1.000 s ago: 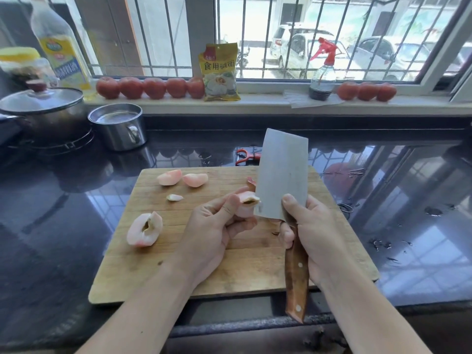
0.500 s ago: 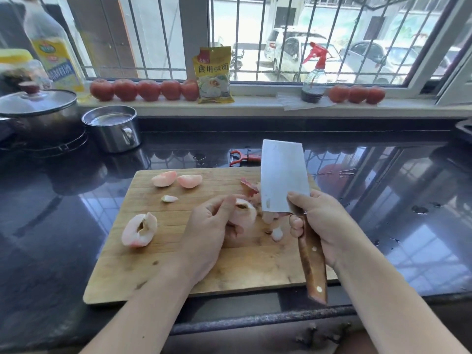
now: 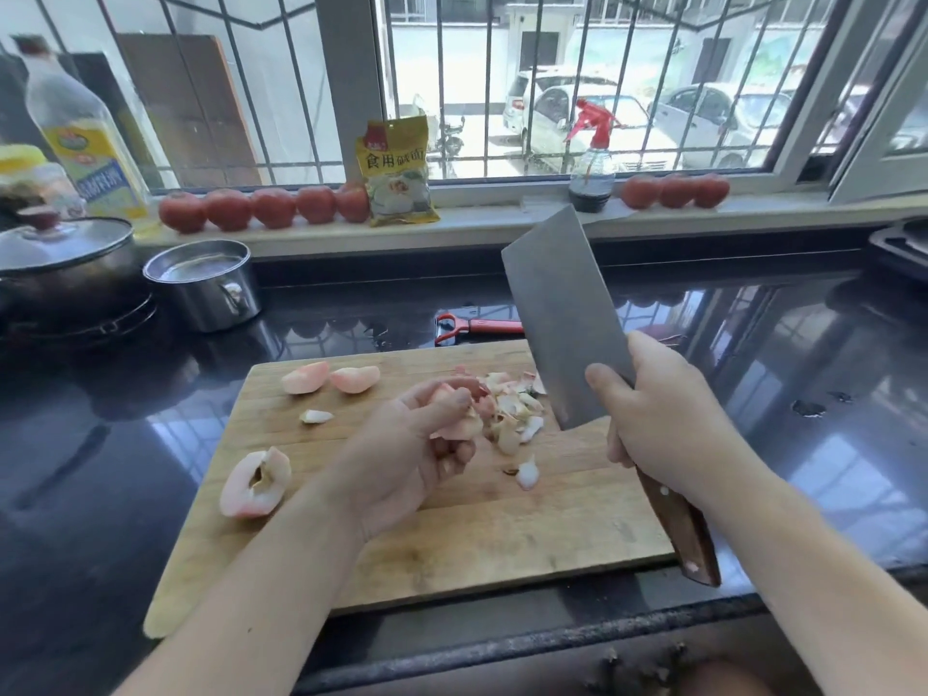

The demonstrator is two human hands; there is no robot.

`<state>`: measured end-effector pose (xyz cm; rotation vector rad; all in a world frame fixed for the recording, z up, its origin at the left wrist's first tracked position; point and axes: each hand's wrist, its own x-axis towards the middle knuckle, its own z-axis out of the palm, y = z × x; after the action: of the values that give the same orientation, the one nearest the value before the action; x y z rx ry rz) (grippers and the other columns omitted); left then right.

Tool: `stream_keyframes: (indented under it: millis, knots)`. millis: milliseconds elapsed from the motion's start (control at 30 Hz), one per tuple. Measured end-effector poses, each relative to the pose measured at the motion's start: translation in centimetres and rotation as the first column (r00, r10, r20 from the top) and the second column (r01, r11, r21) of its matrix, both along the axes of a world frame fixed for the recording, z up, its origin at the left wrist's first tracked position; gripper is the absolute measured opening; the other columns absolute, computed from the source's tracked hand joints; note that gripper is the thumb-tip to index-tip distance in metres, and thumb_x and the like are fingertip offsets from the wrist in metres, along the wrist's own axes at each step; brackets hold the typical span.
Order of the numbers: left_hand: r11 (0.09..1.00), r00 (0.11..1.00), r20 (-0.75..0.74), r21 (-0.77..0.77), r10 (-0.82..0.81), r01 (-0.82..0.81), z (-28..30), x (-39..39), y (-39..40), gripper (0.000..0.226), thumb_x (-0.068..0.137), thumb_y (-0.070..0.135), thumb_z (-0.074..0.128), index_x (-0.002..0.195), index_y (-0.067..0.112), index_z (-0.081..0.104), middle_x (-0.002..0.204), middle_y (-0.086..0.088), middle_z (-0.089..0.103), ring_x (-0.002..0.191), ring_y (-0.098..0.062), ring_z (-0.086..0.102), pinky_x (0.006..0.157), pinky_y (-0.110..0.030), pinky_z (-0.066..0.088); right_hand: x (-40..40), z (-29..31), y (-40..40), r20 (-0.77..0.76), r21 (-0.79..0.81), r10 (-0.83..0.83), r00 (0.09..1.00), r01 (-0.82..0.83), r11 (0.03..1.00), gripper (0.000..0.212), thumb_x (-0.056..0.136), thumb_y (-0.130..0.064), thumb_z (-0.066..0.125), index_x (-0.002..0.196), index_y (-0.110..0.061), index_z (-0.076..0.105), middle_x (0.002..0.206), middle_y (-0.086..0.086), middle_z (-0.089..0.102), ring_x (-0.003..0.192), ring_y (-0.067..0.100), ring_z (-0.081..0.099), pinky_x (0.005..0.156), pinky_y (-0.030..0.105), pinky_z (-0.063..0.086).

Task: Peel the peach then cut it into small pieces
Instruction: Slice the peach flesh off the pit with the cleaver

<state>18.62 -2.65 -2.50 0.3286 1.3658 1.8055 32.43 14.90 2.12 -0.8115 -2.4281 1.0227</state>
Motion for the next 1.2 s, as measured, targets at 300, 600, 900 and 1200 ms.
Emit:
stream_keyframes:
  millis: [300, 600, 900, 1200]
  knots:
    - [0.961, 0.972, -0.23, -0.276, -0.044, -0.022, 1.2, -0.9, 2.7, 0.026, 0.105, 0.002, 0.053, 0.081, 0.012, 0.049, 0.056, -0.003, 0.051, 0.051, -0.015, 0.042, 0.053, -0.027, 0.032, 0.6, 0.0, 0.4, -0.01, 0.036, -0.016, 1.0, 0.017, 0.999, 0.011, 0.104, -0.024, 0.048, 0.097, -0.02, 0.055, 0.065, 0.002, 0.061, 0.039, 0.011, 0.059, 0.048, 0.03, 0.046]
    - [0.89, 0.887, -0.411, -0.455, -0.208, -0.002, 2.5, -2.5, 4.8, 0.029, 0.103, 0.036, 0.062, 0.109, 0.008, 0.059, 0.053, 0.003, 0.058, 0.05, -0.013, 0.043, 0.048, -0.026, 0.035, 1.2, 0.2, 1.1, -0.032, 0.0, -0.024, 0.999, 0.024, 1.0, 0.01, 0.104, -0.024, 0.048, 0.102, -0.018, 0.056, 0.071, 0.001, 0.062, 0.042, 0.015, 0.062, 0.053, 0.039, 0.056]
    - [0.871, 0.912, -0.37, -0.491, -0.177, -0.03, 2.9, -3.0, 6.1, 0.049, 0.105, 0.053, 0.048, 0.097, 0.007, 0.062, 0.061, -0.006, 0.06, 0.044, -0.015, 0.048, 0.047, -0.026, 0.038, 1.3, 0.1, 0.9, -0.002, -0.016, -0.029, 1.0, 0.029, 0.999, 0.011, 0.105, -0.026, 0.047, 0.106, -0.02, 0.055, 0.082, 0.002, 0.064, 0.048, 0.019, 0.066, 0.049, 0.031, 0.057]
    - [0.964, 0.964, -0.171, -0.205, -0.204, 0.168, 2.2, -3.7, 2.2, 0.034, 0.109, 0.012, 0.046, 0.138, 0.019, 0.061, 0.096, -0.015, 0.067, 0.083, -0.027, 0.067, 0.077, -0.038, 0.05, 1.2, -0.1, 0.9, 0.029, -0.028, -0.029, 0.999, 0.029, 0.999, 0.013, 0.105, -0.025, 0.046, 0.106, -0.017, 0.056, 0.076, 0.001, 0.063, 0.046, 0.018, 0.064, 0.052, 0.032, 0.054]
